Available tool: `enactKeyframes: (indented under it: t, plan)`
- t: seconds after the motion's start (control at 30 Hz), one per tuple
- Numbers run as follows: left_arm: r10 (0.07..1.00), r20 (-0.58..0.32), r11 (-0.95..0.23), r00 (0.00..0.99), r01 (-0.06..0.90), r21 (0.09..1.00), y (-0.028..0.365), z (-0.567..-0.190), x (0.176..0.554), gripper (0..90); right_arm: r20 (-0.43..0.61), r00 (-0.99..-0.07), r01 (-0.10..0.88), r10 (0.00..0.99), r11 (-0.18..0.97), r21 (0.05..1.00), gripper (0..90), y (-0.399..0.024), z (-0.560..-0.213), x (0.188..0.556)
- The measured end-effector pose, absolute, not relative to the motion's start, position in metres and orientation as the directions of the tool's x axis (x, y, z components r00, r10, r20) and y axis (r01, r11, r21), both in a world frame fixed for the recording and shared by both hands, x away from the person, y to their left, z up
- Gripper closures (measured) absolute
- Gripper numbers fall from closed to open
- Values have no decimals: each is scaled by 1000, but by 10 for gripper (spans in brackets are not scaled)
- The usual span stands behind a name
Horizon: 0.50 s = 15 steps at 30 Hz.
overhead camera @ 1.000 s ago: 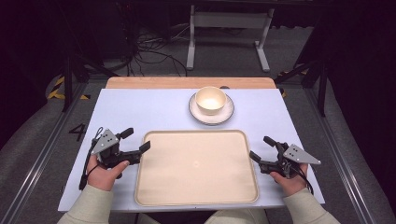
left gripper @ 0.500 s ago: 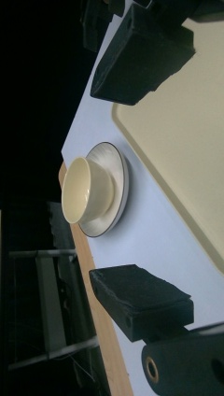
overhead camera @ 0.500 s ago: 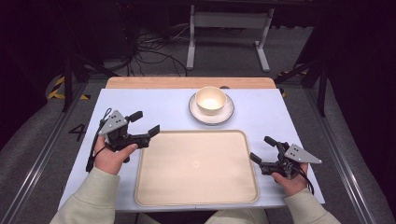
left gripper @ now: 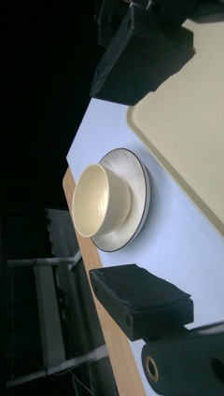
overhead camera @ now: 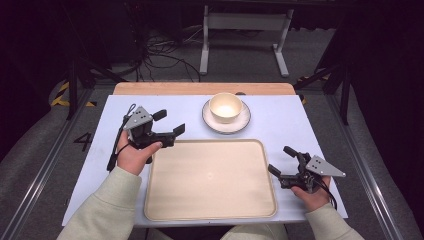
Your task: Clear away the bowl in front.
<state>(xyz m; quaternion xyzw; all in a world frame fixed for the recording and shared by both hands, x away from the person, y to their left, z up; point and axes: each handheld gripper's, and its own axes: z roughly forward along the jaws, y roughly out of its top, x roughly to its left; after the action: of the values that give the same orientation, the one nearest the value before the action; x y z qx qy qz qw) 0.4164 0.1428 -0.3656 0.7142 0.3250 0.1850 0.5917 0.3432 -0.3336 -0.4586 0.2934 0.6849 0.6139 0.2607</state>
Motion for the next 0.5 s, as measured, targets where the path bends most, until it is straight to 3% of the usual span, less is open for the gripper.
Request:
enactKeyframes:
  t: [0.5]
  plan:
    - [679, -116, -113, 725, 259, 959, 107, -357, 453, 161, 10, -699, 87, 715, 71, 994, 95, -334, -459, 344]
